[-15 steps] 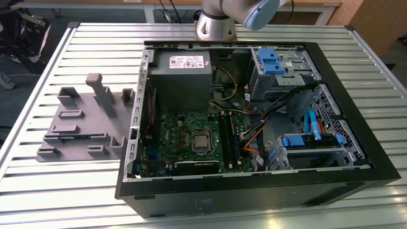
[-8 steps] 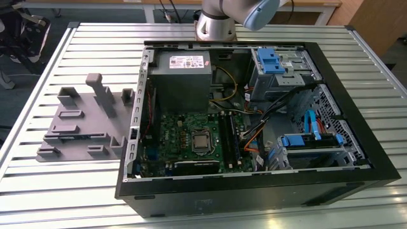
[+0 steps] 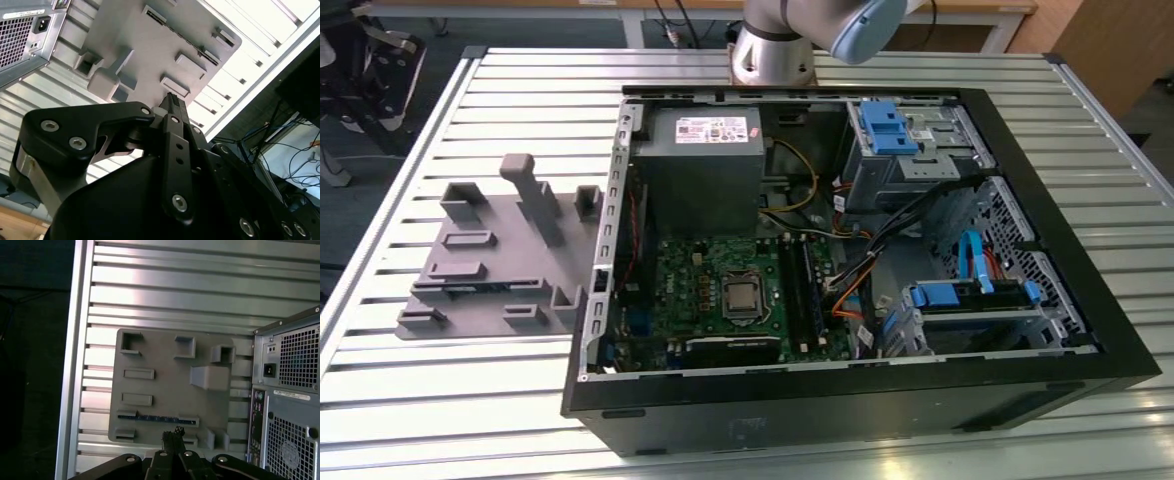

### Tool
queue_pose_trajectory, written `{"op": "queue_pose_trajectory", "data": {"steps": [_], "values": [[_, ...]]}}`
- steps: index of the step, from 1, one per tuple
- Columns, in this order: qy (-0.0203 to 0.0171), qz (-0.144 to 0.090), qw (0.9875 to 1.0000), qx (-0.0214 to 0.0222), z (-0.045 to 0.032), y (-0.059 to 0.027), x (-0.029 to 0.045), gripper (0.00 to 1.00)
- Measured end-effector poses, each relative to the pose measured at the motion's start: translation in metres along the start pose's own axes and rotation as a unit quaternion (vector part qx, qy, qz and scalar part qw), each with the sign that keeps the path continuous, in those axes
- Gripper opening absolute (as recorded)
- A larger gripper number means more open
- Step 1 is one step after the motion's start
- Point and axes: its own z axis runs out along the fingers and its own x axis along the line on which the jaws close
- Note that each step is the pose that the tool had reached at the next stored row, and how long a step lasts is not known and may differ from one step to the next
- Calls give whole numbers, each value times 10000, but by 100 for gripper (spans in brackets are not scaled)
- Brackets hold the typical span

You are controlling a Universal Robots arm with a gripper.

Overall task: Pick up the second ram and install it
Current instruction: 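Pick up the second ram and move it above second insertion slot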

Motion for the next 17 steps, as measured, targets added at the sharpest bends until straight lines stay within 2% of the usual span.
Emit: {"op": "queue_pose_trajectory", "data": {"steps": [6,17], "values": [[8,-191,9998,-4,0,-1,0,11],[22,-494,9988,-11,0,-3,1,11]]}}
